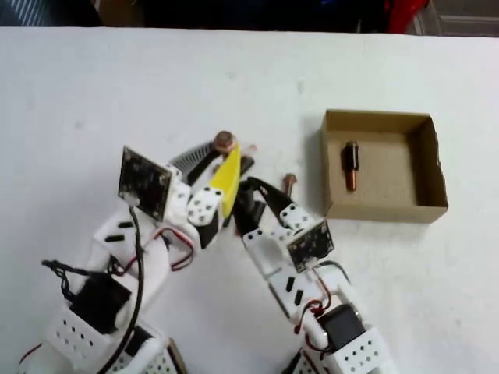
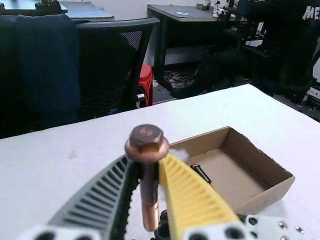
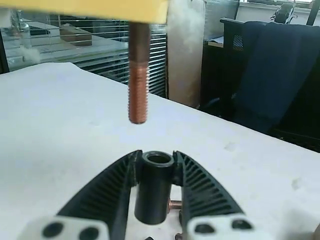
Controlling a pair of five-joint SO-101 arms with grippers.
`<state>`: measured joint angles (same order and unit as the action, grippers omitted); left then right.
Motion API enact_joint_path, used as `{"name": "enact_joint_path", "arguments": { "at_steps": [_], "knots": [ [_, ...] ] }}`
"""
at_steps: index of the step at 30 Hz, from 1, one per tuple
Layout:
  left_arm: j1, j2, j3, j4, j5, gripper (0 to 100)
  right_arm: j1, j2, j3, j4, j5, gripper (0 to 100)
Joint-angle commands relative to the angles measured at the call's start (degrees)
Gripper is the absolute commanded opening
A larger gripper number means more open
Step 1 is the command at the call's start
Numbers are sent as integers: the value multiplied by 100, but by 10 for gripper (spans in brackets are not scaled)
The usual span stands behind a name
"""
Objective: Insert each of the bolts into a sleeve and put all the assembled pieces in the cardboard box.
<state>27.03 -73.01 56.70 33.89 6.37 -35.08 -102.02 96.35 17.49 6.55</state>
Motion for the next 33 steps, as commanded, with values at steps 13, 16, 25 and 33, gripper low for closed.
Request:
{"name": "enact_joint_path", "arguments": {
  "at_steps": [13,16,25,33],
  "knots": [
    [84,-189,519,-1125,563,23,-40,-92,53,-163,308,16],
    [84,-189,527,-1081,580,23,-40,-92,53,-163,308,16],
    [259,-180,527,-879,870,23,-31,-92,53,-163,308,16],
    [224,-180,527,-668,897,23,-22,-92,53,-163,308,16]
  ]
}}
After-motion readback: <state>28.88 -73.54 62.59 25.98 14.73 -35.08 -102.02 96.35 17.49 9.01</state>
